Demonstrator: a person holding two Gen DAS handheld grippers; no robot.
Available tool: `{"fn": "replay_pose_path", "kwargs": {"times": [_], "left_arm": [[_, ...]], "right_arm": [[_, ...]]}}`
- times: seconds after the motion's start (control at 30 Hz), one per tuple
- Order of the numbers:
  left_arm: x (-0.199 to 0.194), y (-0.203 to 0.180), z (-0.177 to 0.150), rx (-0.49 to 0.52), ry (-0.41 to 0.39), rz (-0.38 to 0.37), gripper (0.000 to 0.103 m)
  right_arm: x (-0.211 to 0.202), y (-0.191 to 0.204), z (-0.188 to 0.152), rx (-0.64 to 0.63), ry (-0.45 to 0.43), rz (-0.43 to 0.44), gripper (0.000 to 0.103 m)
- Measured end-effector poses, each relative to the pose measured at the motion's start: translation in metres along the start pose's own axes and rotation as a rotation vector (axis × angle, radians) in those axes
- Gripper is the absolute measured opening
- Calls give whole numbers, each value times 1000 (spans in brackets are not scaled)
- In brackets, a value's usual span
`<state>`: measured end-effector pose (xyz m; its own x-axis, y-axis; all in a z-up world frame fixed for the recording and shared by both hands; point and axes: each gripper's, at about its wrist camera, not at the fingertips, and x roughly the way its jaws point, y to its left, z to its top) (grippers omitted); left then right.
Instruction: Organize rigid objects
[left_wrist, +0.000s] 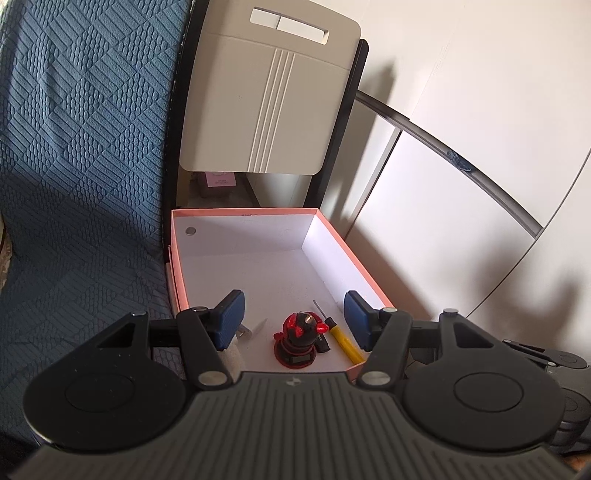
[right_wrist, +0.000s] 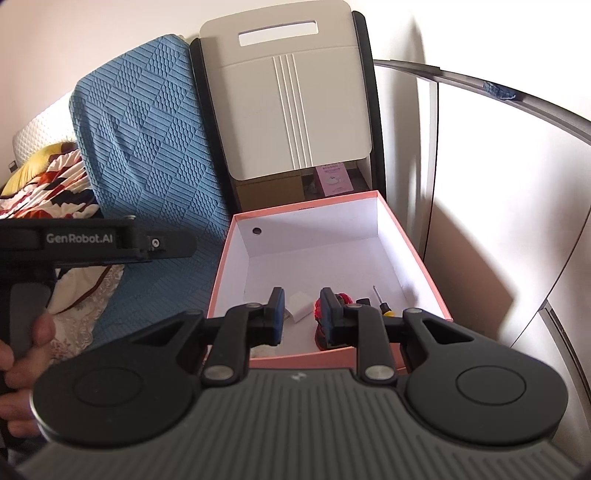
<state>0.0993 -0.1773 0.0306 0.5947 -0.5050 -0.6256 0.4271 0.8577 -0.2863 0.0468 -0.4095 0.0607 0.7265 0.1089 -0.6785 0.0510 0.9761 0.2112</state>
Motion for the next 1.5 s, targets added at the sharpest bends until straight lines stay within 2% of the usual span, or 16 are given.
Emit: {"fn": "replay_pose_path", "kwargs": {"times": [0.4,0.6,0.77,0.87,1.1,1.17,1.2,1.27,1.33,1.4,1.43,1.5], "left_arm": [[-9,1,-21,6,15,31,66],[-9,6,-19,-4,5,51,73],[-7,6,-17,9,5,71,89],[-4,4,-16,33,14,91,90],[-3,7,-16,13,12,83,98],[-1,8,-16,14,21,89,98],[0,8,-16,16,25,91,98],[1,9,-16,12,27,90,100],[1,9,-16,11,22,101,101],[0,9,-15,17,18,104,102],[0,9,-15,17,16,105,102],[-1,10,-15,10,15,109,103]], "right_arm": [[-5,0,-9,-9,21,-20,25],[-2,0,-7,-5,23,-24,25],[1,-1,-7,-2,22,-17,25],[2,-2,-6,-8,18,-28,25],[5,0,-7,-17,29,-31,26],[6,-1,-6,-6,32,-32,53],[7,-2,-6,2,35,-27,58],[6,-4,-5,11,32,-24,76],[6,-4,-3,7,26,-31,83],[6,-4,-1,5,23,-34,84],[8,-4,-1,5,25,-39,91],[11,-4,-2,-5,31,-50,92]]}}
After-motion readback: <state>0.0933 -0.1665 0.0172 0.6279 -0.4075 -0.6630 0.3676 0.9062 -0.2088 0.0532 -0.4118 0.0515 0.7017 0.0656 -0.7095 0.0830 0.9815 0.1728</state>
